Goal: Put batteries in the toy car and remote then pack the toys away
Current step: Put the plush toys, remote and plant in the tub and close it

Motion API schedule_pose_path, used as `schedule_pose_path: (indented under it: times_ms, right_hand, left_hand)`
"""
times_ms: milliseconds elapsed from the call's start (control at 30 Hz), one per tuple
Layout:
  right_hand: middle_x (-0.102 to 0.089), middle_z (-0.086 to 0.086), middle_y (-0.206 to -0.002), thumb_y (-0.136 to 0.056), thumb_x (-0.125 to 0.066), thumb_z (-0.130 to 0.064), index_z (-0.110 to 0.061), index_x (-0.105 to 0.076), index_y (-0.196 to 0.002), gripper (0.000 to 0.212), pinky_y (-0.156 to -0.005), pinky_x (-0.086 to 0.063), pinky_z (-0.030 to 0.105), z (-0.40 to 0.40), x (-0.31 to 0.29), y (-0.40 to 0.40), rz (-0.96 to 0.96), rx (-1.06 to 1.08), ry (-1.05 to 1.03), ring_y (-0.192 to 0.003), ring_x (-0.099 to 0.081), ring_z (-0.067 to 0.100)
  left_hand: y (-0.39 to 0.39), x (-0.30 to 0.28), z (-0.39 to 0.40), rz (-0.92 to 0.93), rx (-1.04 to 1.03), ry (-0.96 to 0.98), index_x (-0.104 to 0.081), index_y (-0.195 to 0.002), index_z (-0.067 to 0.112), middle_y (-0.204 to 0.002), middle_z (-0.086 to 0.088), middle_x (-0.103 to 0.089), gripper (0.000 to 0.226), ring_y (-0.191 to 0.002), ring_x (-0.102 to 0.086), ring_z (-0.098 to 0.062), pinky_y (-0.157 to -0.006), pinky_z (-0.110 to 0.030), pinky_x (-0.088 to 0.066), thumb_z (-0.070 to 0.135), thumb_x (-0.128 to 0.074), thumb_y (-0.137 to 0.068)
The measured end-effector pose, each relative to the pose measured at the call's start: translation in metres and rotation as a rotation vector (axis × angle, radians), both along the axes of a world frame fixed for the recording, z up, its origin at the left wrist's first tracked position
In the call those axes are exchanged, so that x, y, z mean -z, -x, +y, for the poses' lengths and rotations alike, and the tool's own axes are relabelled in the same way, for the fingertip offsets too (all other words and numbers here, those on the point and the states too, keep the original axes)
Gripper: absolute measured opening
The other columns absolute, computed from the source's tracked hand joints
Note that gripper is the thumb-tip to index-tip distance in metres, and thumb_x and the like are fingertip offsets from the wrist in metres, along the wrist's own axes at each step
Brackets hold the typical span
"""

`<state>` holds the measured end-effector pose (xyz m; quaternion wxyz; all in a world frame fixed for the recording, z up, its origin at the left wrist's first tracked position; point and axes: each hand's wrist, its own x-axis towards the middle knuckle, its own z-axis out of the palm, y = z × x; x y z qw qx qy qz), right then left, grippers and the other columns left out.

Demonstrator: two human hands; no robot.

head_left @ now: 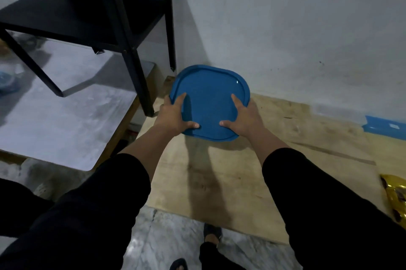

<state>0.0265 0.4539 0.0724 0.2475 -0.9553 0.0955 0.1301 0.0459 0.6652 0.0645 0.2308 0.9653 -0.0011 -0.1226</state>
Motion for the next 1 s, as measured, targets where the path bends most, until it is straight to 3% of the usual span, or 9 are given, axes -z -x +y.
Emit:
schedule_pose_path:
  times_ms: [200, 400, 600, 767, 900, 1000]
  right_hand:
    - [-0.001, 0.013, -0.158, -0.075, -0.067, -0.057, -0.035, -0.002, -0.15, 0.102, -0.115, -0.027, 0.045, -0.012, 0.009, -0.056, 0.064, -0.069, -0.026, -0.144, -0.015, 0.032]
    - [0.007, 0.015, -0.157, -0.077, -0.064, -0.059, -0.032, -0.002, -0.151, 0.1, -0.115, -0.026, 0.041, -0.012, 0.013, -0.076, 0.121, -0.105, 0.028, -0.144, -0.015, 0.031]
    - [-0.001, 0.015, -0.157, -0.078, -0.064, -0.058, -0.028, -0.007, -0.151, 0.098, -0.114, -0.025, 0.039, -0.019, 0.017, -0.074, 0.127, -0.073, -0.012, -0.143, -0.019, 0.031]
    - [-0.006, 0.011, -0.157, -0.079, -0.065, -0.055, -0.026, -0.008, -0.151, 0.097, -0.112, -0.027, 0.038, -0.017, 0.013, -0.069, 0.128, -0.039, -0.04, -0.141, -0.024, 0.03]
    - [-0.013, 0.014, -0.155, -0.081, -0.063, -0.054, -0.025, -0.004, -0.151, 0.096, -0.11, -0.031, 0.037, -0.012, 0.007, -0.066, 0.187, -0.031, 0.001, -0.138, -0.029, 0.03]
    - [-0.015, 0.012, -0.155, -0.083, -0.063, -0.049, -0.023, -0.002, -0.152, 0.096, -0.11, -0.03, 0.036, -0.01, 0.005, -0.065, 0.207, -0.013, -0.021, -0.138, -0.029, 0.029]
  left_hand:
    - [-0.042, -0.005, -0.013, 0.002, -0.047, -0.002, -0.009, -0.151, 0.032, -0.152, -0.012, -0.017, 0.108, -0.132, -0.035, -0.034, -0.101, -0.043, -0.041, 0.052, -0.077, -0.069]
    - [-0.068, 0.004, -0.014, 0.126, -0.156, -0.008, 0.012, -0.151, 0.019, -0.148, -0.018, -0.029, 0.13, -0.13, -0.039, -0.035, -0.101, -0.043, -0.039, 0.046, -0.082, -0.065]
    - [-0.09, 0.014, -0.013, 0.169, -0.073, -0.214, -0.025, -0.145, 0.016, -0.134, -0.012, -0.045, 0.124, -0.123, -0.039, -0.032, -0.099, -0.04, -0.035, 0.081, -0.067, -0.049]
    - [-0.088, 0.009, -0.017, 0.144, -0.095, -0.346, -0.028, -0.143, 0.016, -0.146, -0.017, -0.026, 0.118, -0.136, -0.018, -0.037, -0.108, -0.048, -0.024, 0.078, -0.069, -0.052]
    - [-0.093, 0.006, -0.014, 0.171, -0.074, -0.244, -0.037, -0.136, 0.014, -0.131, -0.014, -0.047, 0.12, -0.123, -0.044, -0.033, -0.101, -0.049, -0.04, 0.079, -0.07, -0.04]
    - [-0.091, 0.008, -0.011, 0.116, -0.114, -0.118, -0.045, -0.127, 0.014, -0.12, -0.01, -0.055, 0.102, -0.11, -0.054, -0.028, -0.087, -0.039, -0.051, 0.07, -0.077, -0.048]
